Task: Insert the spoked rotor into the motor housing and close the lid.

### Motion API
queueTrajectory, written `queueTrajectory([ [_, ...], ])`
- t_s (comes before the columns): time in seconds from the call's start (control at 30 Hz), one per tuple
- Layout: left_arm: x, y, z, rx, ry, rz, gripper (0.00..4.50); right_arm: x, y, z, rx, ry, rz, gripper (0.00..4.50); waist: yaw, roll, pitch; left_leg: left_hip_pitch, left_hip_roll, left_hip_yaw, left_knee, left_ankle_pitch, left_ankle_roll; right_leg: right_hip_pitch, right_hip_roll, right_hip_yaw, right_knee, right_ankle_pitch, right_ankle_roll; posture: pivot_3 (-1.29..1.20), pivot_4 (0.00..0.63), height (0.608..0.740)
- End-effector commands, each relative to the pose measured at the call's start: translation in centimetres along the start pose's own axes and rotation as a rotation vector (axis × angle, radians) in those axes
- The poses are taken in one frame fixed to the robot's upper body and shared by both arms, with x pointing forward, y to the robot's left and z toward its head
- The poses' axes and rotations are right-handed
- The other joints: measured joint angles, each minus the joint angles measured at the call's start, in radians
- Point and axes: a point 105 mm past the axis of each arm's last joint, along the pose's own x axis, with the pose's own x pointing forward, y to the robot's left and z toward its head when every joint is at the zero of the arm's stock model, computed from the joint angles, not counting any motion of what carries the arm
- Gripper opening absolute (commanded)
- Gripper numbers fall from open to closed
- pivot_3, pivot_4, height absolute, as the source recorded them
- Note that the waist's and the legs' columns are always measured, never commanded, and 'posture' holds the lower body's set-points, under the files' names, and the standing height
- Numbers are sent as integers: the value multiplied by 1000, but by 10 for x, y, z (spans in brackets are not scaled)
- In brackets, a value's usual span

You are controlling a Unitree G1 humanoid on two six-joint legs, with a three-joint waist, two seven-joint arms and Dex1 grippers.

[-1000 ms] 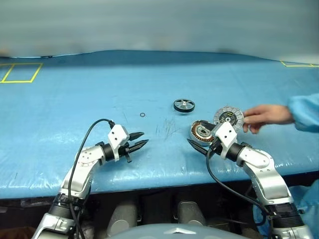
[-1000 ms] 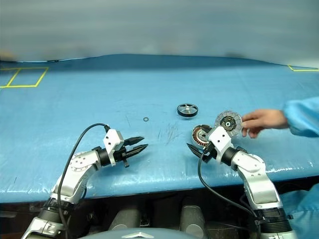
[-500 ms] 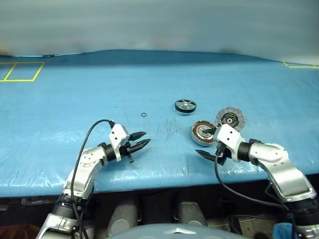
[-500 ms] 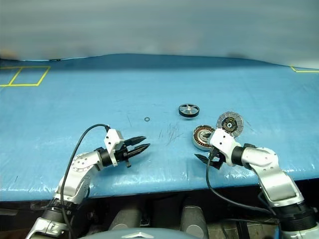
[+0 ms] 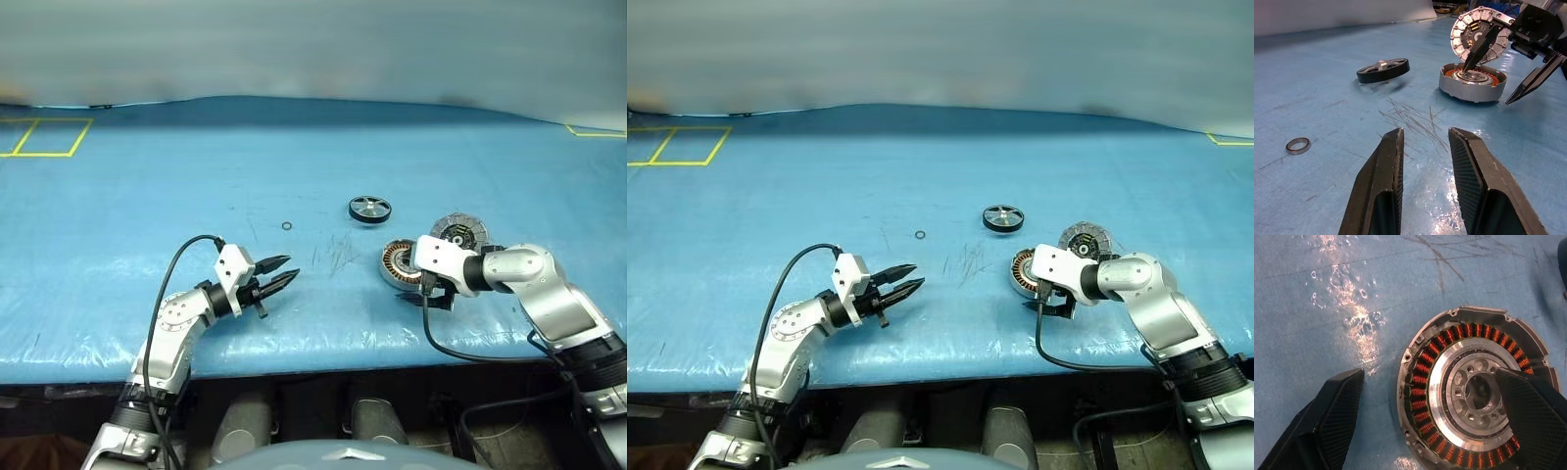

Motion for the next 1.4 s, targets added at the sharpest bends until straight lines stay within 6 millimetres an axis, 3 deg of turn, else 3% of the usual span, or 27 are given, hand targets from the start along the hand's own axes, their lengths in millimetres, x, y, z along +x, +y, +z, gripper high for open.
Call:
queueTrajectory([
  [0.03, 0, -3, 4, 13, -21, 4, 1520, -7, -7, 0, -34, 19, -15, 4500, 0, 0, 0, 0, 0, 0, 0, 0, 0, 0, 0, 0, 0, 0, 0, 0, 150, 740],
  [0.6, 1, -4, 1, 1, -19, 8, 1520, -8, 7, 0, -25, 26, 7, 4500, 0, 0, 0, 0, 1, 0, 0, -2, -4, 0, 0, 0, 0, 0, 0, 0, 150, 740],
  [0.73, 1, -4, 1, 2, -18, 9, 1520, -1, 5, -15, -4, 80, 14, 4500, 0, 0, 0, 0, 1, 0, 0, -2, -4, 0, 0, 0, 0, -1, 0, 0, 150, 740],
  [0.83, 1, -3, 1, 6, -18, 16, 1563, 2, 3, -22, -11, 111, 19, 3902, 0, 0, 0, 1, 1, 0, 1, -3, -4, 0, 0, 0, 0, -1, 1, 0, 150, 740],
  [0.93, -1, -1, 0, 7, -15, 28, 1563, 5, 0, -21, -47, 115, 11, 2939, 2, 0, 0, 1, 1, -1, 2, -4, -6, 1, 0, -1, 0, -2, 3, 0, 150, 740],
  [1.03, -5, 1, -1, 7, -10, 46, 1563, 8, 3, -17, -76, 101, 39, 2939, 1, -1, 0, 1, 1, -1, 2, -4, -6, 1, 0, -1, 0, -2, 3, 0, 150, 740],
  [1.07, -6, 1, -1, 6, -8, 49, 1563, 8, 5, -16, -93, 103, 56, 2552, 1, -1, 0, 1, 1, -1, 2, -4, -6, 1, -1, -1, 0, -2, 3, 0, 150, 740],
  [1.13, -7, 2, -2, 5, -7, 52, 1563, 8, 5, -15, -136, 112, 57, 2222, 0, -2, -1, 1, 1, -1, 2, -4, -6, 1, -1, -1, 0, -2, 3, 0, 150, 740],
  [1.23, -11, 4, -2, 5, -1, 68, 1563, 7, 7, -8, -229, 136, 68, 2219, -1, -1, -1, 1, 2, -1, 2, -4, -6, 1, -1, -2, 0, -3, 5, 0, 150, 740],
  [1.4, -22, 11, -4, 6, 17, 110, 1563, 13, 45, 31, -513, 88, 244, 2219, -3, -1, -1, 1, 3, -1, 1, -4, -6, 0, -1, -1, 0, -3, 1, 0, 150, 740],
])
